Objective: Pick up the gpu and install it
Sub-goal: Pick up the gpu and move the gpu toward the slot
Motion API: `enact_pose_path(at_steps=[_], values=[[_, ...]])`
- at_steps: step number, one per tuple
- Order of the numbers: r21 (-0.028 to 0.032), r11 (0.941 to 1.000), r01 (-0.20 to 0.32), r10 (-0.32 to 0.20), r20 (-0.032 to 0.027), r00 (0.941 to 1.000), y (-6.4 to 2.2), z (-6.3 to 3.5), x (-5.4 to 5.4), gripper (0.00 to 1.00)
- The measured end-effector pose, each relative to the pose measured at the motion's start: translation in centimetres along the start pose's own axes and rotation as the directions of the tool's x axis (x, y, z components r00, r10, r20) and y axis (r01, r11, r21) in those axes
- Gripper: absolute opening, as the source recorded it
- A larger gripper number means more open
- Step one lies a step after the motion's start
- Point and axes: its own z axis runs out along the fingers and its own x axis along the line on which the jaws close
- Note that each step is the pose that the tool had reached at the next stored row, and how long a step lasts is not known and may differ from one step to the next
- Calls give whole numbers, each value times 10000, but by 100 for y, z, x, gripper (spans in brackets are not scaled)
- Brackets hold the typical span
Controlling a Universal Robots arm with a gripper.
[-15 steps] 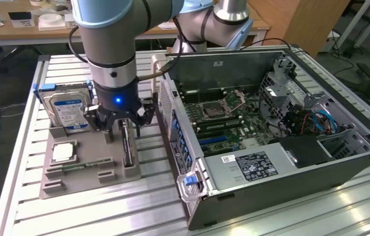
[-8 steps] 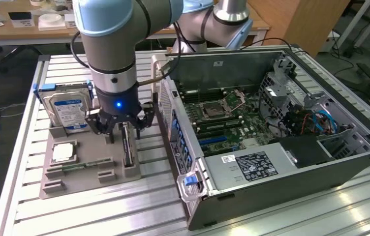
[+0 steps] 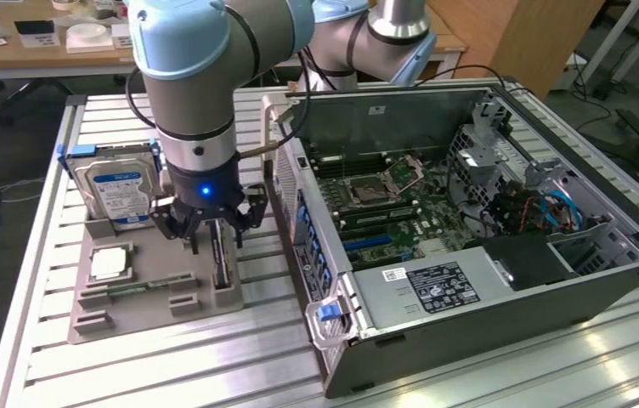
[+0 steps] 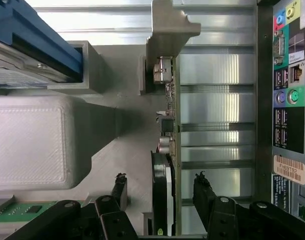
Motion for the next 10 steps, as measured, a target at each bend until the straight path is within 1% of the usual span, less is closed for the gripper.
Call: enact_pose_path(at_steps=[7, 8, 9, 10], values=[[5, 10000, 0, 0, 0, 10000, 0, 0, 0, 64], [5, 10000, 0, 0, -1, 10000, 0, 0, 0, 57], [6, 10000, 0, 0, -1, 10000, 0, 1, 0, 57], [2, 10000, 0, 0, 2, 10000, 0, 6, -1, 50]])
